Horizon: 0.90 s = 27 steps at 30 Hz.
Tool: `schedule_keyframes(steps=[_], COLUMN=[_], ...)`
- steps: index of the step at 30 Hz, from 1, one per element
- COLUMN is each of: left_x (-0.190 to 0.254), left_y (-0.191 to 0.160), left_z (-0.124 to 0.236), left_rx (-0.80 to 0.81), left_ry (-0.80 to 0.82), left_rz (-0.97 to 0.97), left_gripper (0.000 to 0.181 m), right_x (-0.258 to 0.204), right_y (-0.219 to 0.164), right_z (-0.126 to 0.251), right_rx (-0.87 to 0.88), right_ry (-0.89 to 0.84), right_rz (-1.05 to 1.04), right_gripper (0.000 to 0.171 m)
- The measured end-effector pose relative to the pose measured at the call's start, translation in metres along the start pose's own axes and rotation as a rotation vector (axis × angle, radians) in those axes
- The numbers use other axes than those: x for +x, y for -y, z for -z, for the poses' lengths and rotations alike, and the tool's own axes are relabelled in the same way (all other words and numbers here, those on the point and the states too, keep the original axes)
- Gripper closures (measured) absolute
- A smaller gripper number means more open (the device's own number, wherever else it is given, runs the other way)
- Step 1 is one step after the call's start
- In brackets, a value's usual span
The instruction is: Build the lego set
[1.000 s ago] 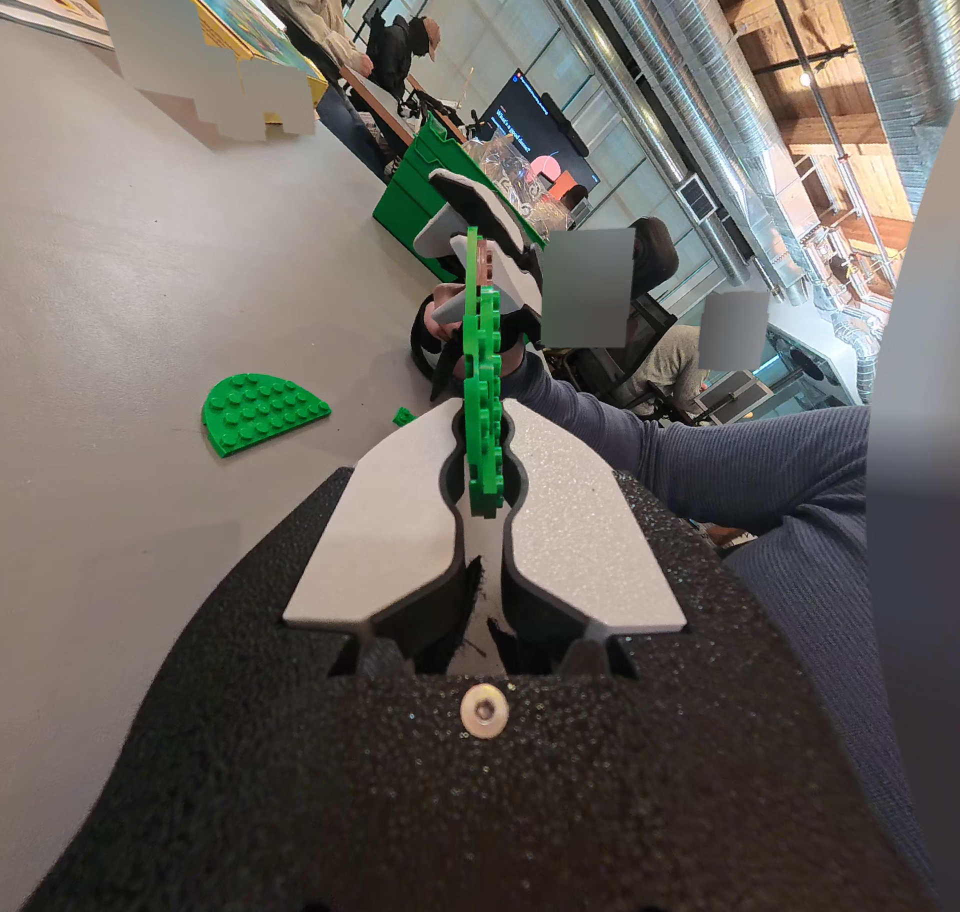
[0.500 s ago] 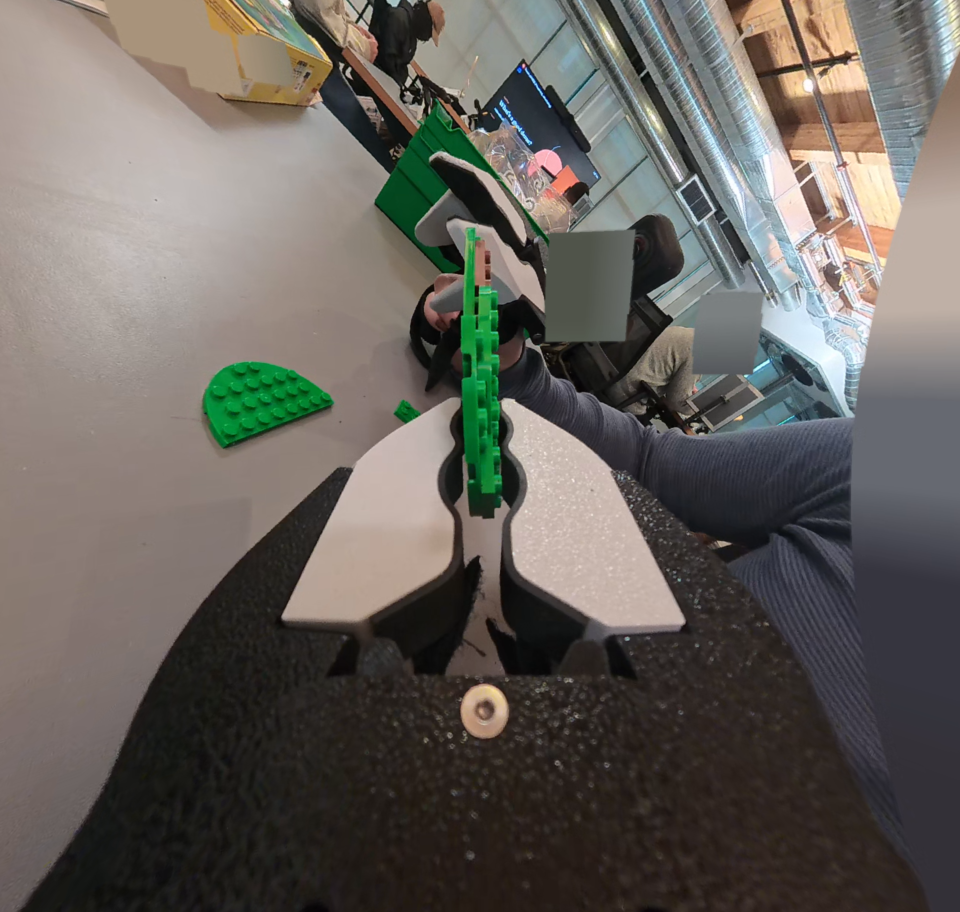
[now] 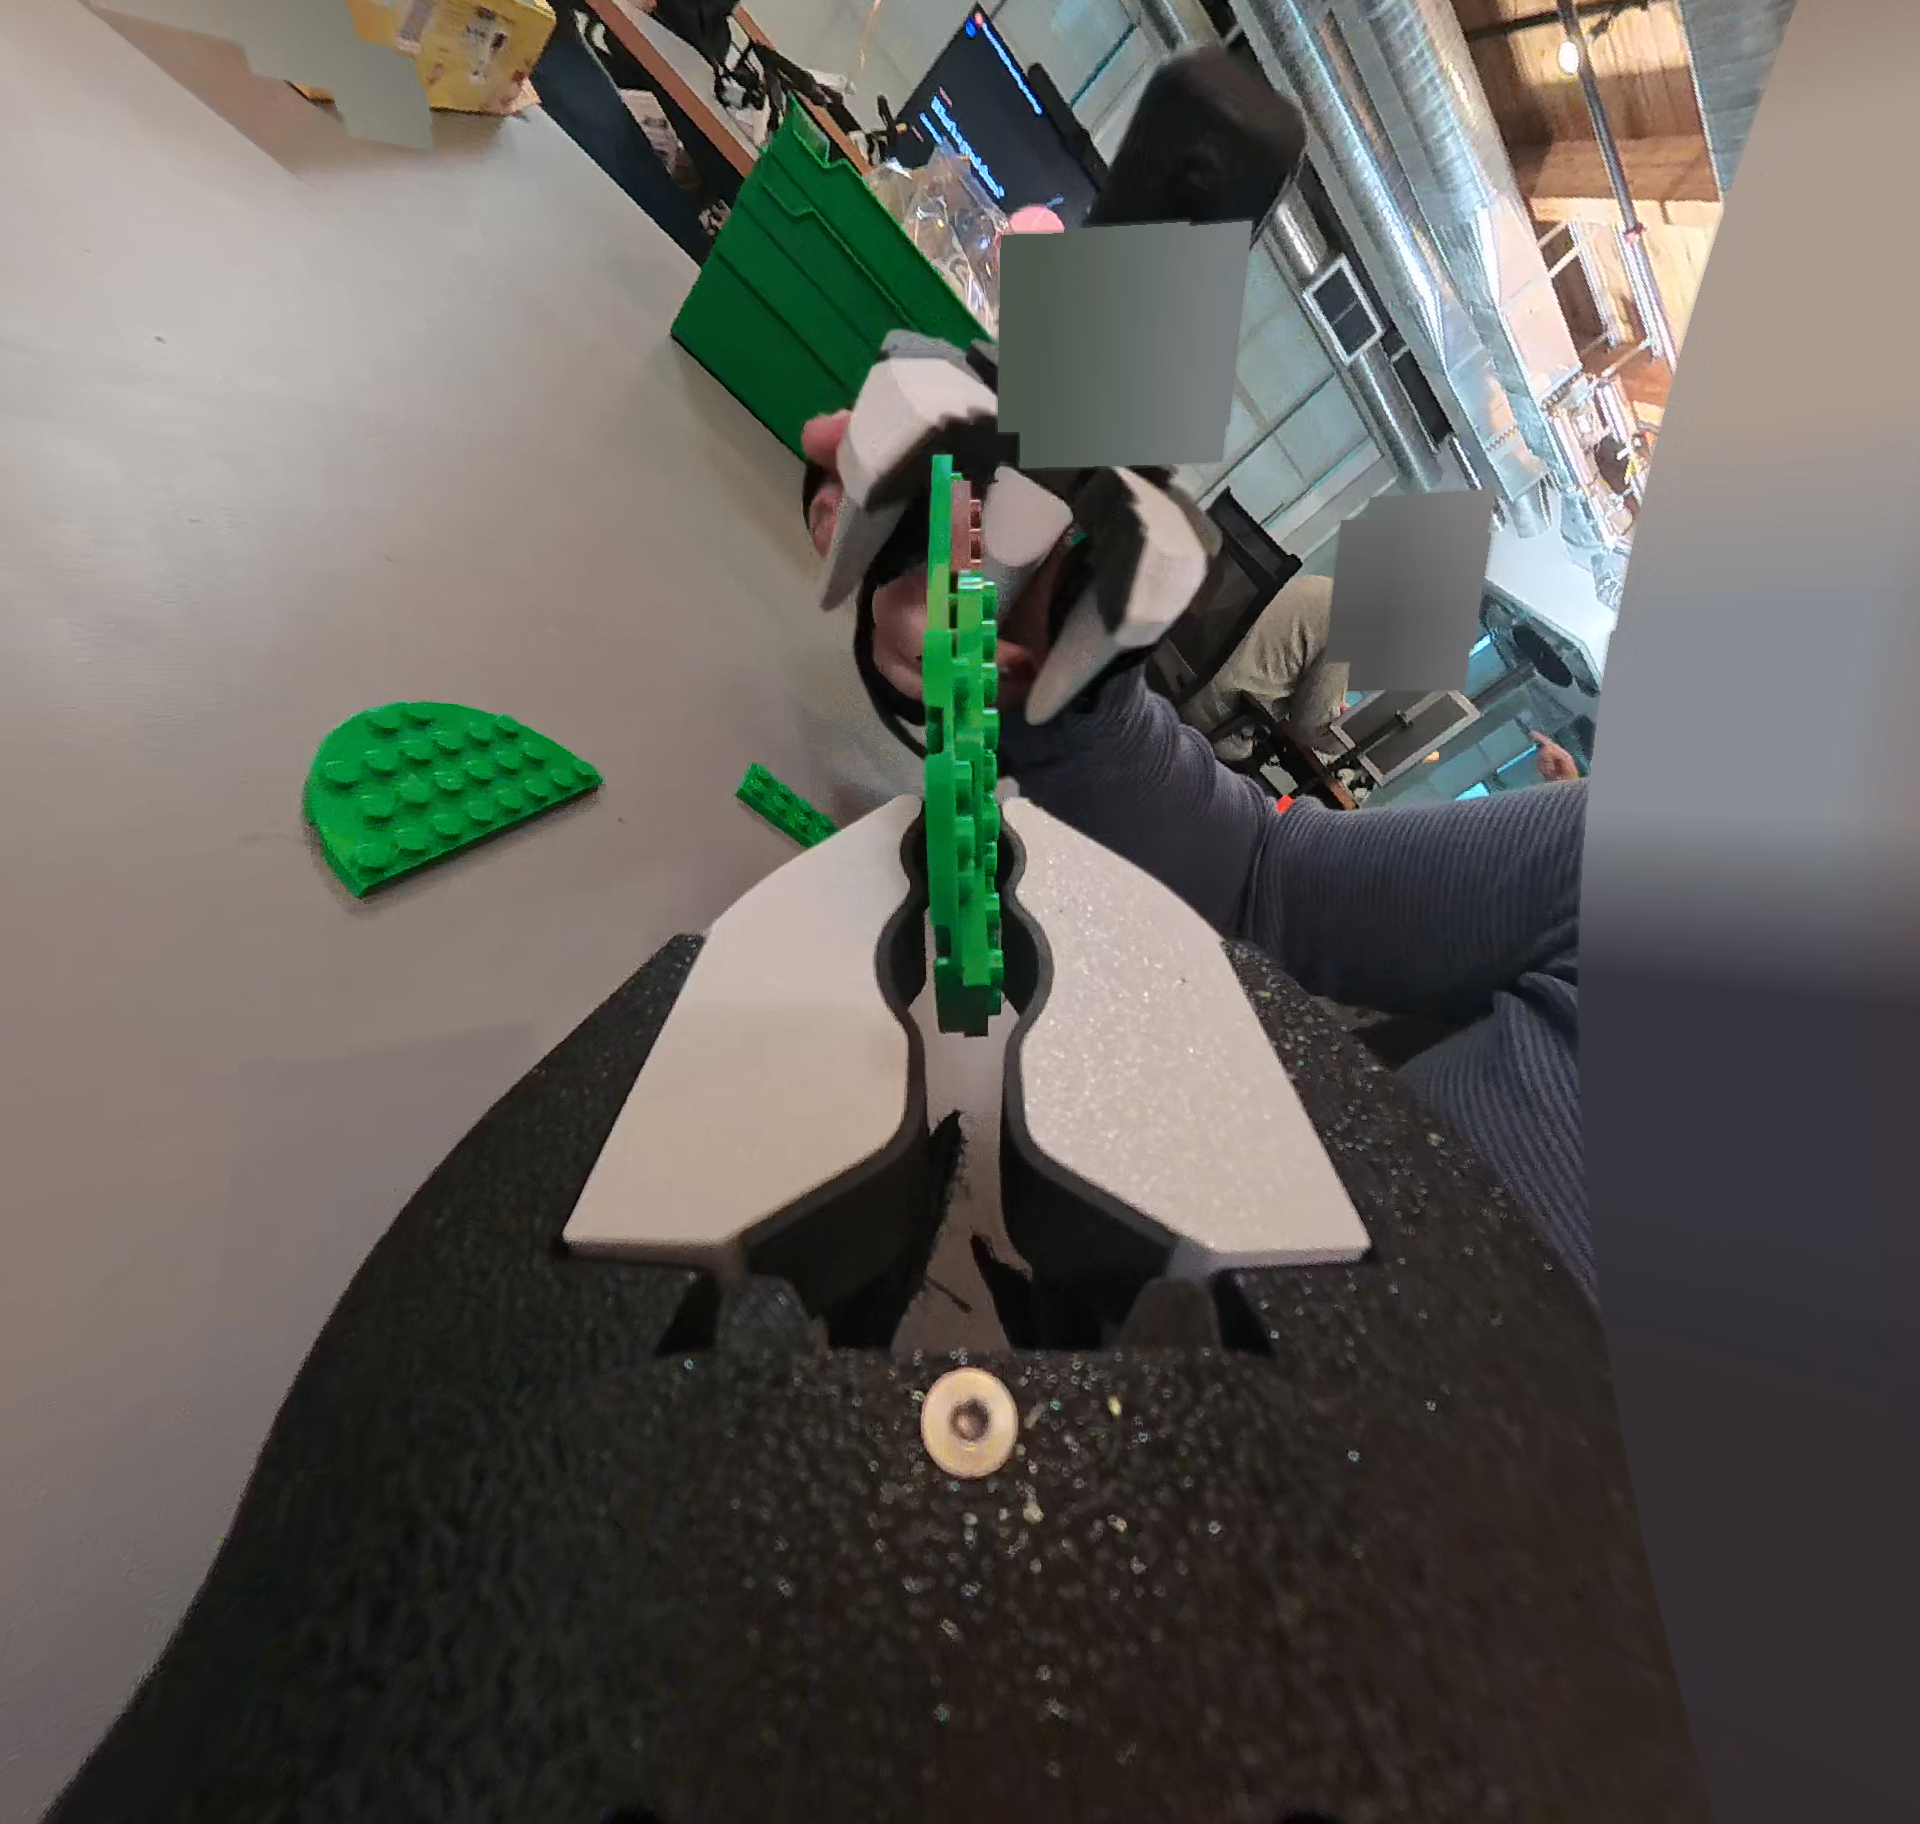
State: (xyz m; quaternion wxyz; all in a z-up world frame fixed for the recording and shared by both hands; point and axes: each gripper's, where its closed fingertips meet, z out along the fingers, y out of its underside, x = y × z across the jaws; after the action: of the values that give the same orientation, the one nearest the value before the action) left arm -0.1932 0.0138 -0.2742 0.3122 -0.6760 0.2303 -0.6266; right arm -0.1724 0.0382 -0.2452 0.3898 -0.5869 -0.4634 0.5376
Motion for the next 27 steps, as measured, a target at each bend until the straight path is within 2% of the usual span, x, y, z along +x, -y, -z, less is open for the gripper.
schedule_keyframes(steps=[4,8,10,12,16,19,22,27], left_x=[0.003,0.005,0.007,0.01,0.019,0.019,0.014,0.007], left_y=[-0.004,-0.01,-0.012,-0.013,0.0,0.016,0.026,0.026], left_z=[-0.002,-0.004,-0.006,-0.006,0.003,0.014,0.021,0.019], left_rx=[-0.03,-0.07,-0.092,-0.093,0.012,0.117,0.193,0.193], left_ry=[-0.004,-0.009,-0.015,-0.033,-0.119,-0.171,-0.179,-0.14], left_rz=[-0.022,-0.04,-0.051,-0.068,-0.049,0.025,0.086,0.103], left_gripper=[0.173,0.173,0.173,0.173,0.151,0.142,0.141,0.143], right_x=[-0.011,-0.014,-0.018,-0.018,-0.015,-0.006,0.003,0.007], right_y=[0.0,-0.007,-0.008,-0.008,-0.006,-0.006,-0.006,-0.005], right_z=[-0.012,-0.017,-0.02,-0.021,-0.018,-0.014,-0.011,-0.009], right_rx=[0.0,-0.047,-0.039,-0.026,0.028,0.06,0.098,0.129], right_ry=[0.052,0.079,0.118,0.131,0.163,0.146,0.136,0.138], right_rz=[-0.15,-0.243,-0.29,-0.313,-0.377,-0.421,-0.485,-0.542], right_gripper=[0.132,0.131,0.142,0.162,0.163,0.163,0.163,0.163])
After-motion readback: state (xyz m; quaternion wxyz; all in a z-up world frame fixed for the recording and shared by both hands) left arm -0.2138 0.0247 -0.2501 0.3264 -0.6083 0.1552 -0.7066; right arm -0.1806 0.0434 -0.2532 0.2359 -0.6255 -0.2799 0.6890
